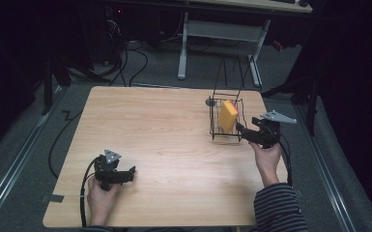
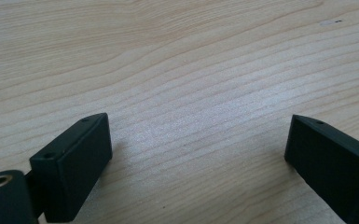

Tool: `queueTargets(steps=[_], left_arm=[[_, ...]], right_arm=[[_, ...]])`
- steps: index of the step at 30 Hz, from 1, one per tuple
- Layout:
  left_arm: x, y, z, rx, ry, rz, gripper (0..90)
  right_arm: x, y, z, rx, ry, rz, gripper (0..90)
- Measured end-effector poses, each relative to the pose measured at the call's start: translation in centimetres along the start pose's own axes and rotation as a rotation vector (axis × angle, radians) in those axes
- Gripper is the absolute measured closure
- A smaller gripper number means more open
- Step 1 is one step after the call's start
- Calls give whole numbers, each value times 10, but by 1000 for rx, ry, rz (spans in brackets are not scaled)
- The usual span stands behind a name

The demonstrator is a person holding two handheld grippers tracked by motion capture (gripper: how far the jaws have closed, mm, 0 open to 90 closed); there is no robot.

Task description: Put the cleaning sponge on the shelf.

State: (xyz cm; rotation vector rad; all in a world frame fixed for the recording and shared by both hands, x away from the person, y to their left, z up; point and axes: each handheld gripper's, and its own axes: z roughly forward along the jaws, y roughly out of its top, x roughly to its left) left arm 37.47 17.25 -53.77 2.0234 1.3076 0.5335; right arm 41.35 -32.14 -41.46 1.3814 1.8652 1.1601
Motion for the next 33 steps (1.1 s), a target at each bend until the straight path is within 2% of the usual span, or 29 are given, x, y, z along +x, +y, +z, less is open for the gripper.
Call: queueTargets(steps=[8, 13, 15, 21, 33], left_arm=[[0, 0, 0, 0, 0, 0, 77], [0, 0, 0, 0, 0, 0, 77], [0, 0, 0, 0, 0, 0, 77], [0, 0, 0, 0, 0, 0, 77], [0, 0, 0, 0, 1, 0, 77]], right_arm=[[1, 2, -18, -32, 20, -5, 290], [-1, -5, -28, -55, 29, 18, 301], [-2, -8, -31, -45, 30, 25, 301], [-3, -12, -41, -80, 33, 31, 328], [-4, -25, -64, -103, 31, 38, 336]])
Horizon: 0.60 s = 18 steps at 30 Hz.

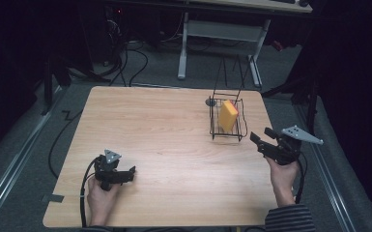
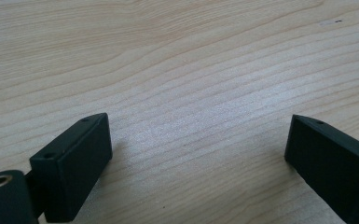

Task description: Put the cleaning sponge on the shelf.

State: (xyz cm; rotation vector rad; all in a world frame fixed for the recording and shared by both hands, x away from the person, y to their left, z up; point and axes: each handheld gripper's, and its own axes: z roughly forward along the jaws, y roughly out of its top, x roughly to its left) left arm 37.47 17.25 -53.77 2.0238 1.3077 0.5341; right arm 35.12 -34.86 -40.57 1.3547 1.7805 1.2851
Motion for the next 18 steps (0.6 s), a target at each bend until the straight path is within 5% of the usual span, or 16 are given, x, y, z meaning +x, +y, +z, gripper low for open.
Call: queueTargets(steps=[18], left_arm=[[0, 0, 0, 2, -1, 0, 77]], right_arm=[[14, -21, -19, -12, 36, -7, 344]])
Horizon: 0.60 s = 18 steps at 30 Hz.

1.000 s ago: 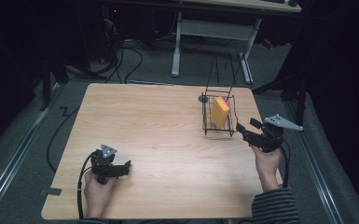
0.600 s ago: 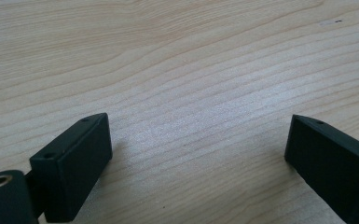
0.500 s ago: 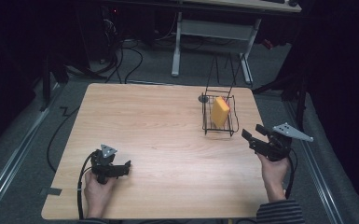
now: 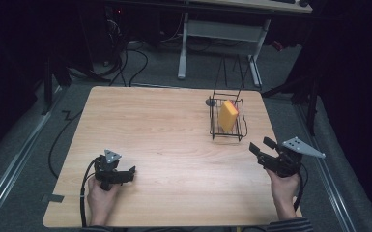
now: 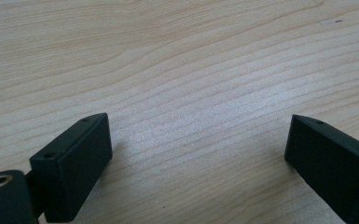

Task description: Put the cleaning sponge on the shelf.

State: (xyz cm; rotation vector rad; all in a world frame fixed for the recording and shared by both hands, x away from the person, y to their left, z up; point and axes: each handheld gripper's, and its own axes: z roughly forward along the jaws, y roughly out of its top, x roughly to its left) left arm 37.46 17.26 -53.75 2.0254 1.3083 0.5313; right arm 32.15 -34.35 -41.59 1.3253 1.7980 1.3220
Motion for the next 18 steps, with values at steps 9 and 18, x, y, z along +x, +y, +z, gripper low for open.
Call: queueTargets(steps=[9, 18], left_arm=[[0, 0, 0, 0, 0, 0, 77], [0, 0, 0, 0, 0, 0, 77]], right_arm=[[9, -9, 0, 3, 24, -7, 348], [16, -15, 5, 9, 47, -19, 350]])
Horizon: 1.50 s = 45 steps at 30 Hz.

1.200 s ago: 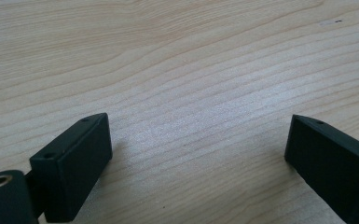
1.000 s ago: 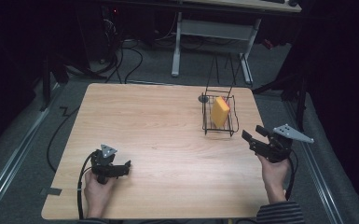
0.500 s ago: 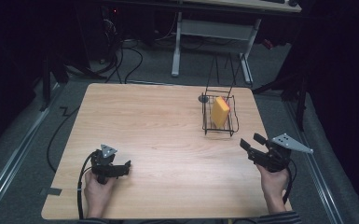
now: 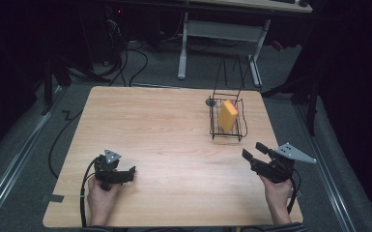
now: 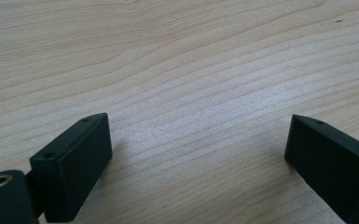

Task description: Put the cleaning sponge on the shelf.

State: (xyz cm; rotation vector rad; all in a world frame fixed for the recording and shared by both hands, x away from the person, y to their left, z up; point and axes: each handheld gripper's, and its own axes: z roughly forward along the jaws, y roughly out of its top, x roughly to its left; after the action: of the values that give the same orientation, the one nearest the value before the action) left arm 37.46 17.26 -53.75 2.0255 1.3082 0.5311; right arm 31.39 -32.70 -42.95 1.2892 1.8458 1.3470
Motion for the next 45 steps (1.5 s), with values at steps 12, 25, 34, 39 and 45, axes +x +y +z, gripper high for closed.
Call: queueTargets(steps=[12, 25, 34, 39, 45], left_arm=[[0, 0, 0, 0, 0, 0, 77], [0, 0, 0, 0, 0, 0, 78], [0, 0, 0, 0, 0, 0, 77], [0, 0, 0, 0, 0, 0, 77], [0, 0, 0, 0, 0, 0, 78]], right_arm=[[9, -8, 11, 10, 25, -6, 354], [14, -15, 20, 27, 25, -13, 355], [16, -23, 31, 49, 24, -14, 361], [18, -27, 37, 66, 23, -16, 364], [19, -31, 44, 82, 23, -13, 366]])
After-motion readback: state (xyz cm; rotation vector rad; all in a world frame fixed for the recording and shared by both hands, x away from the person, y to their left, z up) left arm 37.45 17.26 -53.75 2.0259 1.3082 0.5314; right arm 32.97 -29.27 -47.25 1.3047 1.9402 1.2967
